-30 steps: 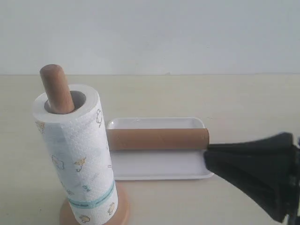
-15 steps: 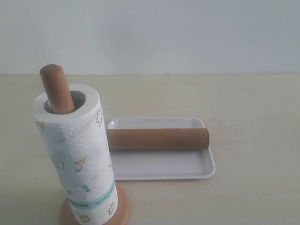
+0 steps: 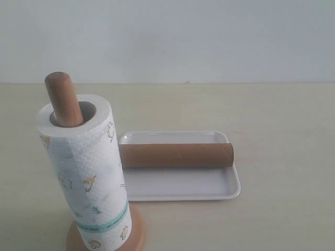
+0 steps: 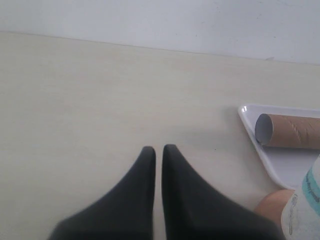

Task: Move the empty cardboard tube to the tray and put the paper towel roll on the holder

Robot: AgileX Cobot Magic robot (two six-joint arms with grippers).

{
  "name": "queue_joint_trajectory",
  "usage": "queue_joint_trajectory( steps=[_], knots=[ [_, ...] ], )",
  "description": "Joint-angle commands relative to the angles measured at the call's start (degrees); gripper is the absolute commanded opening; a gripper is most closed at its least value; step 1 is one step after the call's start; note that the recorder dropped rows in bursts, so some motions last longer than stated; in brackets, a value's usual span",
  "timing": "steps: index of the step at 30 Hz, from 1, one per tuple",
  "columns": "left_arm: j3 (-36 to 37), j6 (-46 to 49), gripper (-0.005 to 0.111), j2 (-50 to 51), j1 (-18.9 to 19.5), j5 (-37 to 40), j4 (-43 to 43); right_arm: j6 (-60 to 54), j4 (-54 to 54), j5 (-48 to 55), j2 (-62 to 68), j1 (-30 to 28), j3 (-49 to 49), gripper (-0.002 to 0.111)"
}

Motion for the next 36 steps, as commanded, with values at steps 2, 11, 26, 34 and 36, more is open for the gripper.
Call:
queue_joint_trajectory(
  steps=[2, 11, 26, 34, 36],
  knots=[
    [0.22, -0.41, 0.004, -0.14, 0.21, -0.06, 0.33, -1.29, -0.02, 5.44, -0.45, -2.67, 0.13, 0.001],
    [0.22, -0.41, 0.004, -0.14, 0.21, -0.06, 0.33, -7.87, -0.27, 13.63, -0.45, -2.21, 0.13, 0.001],
    [0.22, -0.41, 0.004, -0.14, 0.21, -0.06, 0.33, -7.25, -0.27, 13.39, -0.45, -2.21, 0.13, 0.001],
    [0.22, -0.41, 0.004, -0.14, 0.21, -0.06, 0.33, -7.25, -0.27, 13.39, -0.45, -2.21, 0.13, 0.001],
    [0.22, -0.41, 0.004, -0.14, 0.21, -0.06, 0.33, -7.25, -0.27, 13.39, -0.45, -2.21, 0.13, 0.001]
  ],
)
